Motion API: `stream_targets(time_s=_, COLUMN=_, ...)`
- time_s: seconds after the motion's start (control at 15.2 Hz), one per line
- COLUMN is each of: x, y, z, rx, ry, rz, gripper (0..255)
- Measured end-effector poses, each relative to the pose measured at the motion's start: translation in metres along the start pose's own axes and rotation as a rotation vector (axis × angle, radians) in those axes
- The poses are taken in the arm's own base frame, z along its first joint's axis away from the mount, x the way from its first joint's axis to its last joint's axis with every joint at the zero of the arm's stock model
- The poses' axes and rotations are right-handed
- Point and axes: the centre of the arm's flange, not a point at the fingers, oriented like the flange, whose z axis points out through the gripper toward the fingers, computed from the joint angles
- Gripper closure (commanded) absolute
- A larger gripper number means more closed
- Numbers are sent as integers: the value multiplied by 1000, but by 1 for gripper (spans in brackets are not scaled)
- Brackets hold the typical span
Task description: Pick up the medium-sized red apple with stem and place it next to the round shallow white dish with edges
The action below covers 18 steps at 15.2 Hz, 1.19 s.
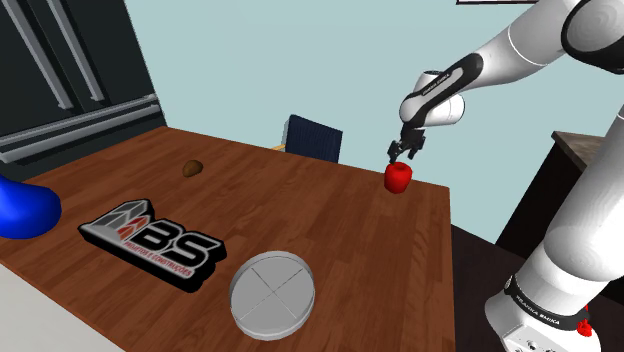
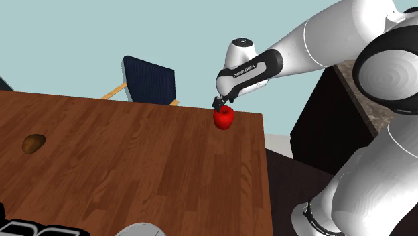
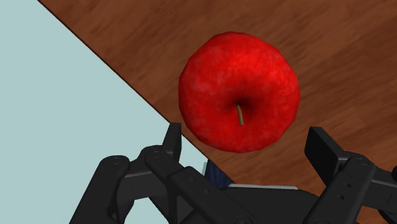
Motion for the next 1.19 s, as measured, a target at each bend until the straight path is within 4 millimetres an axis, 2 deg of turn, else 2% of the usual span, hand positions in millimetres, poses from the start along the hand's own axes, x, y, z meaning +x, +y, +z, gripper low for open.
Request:
stream_targets(time_s=0.26, x=0, y=0, z=1, rx=0, ry=0, rz=0, gripper=0)
stream_targets(time_s=0.33, x=0, y=0, z=1, rx=0, ry=0, rz=0, gripper=255)
stream_targets(time_s=0.99, x=0, y=0, z=1, rx=0, ry=1, rz=0, gripper=255)
stream_targets(time_s=1.19, x=2, y=0, z=-10, rx=0, ry=0, rz=0, gripper=255)
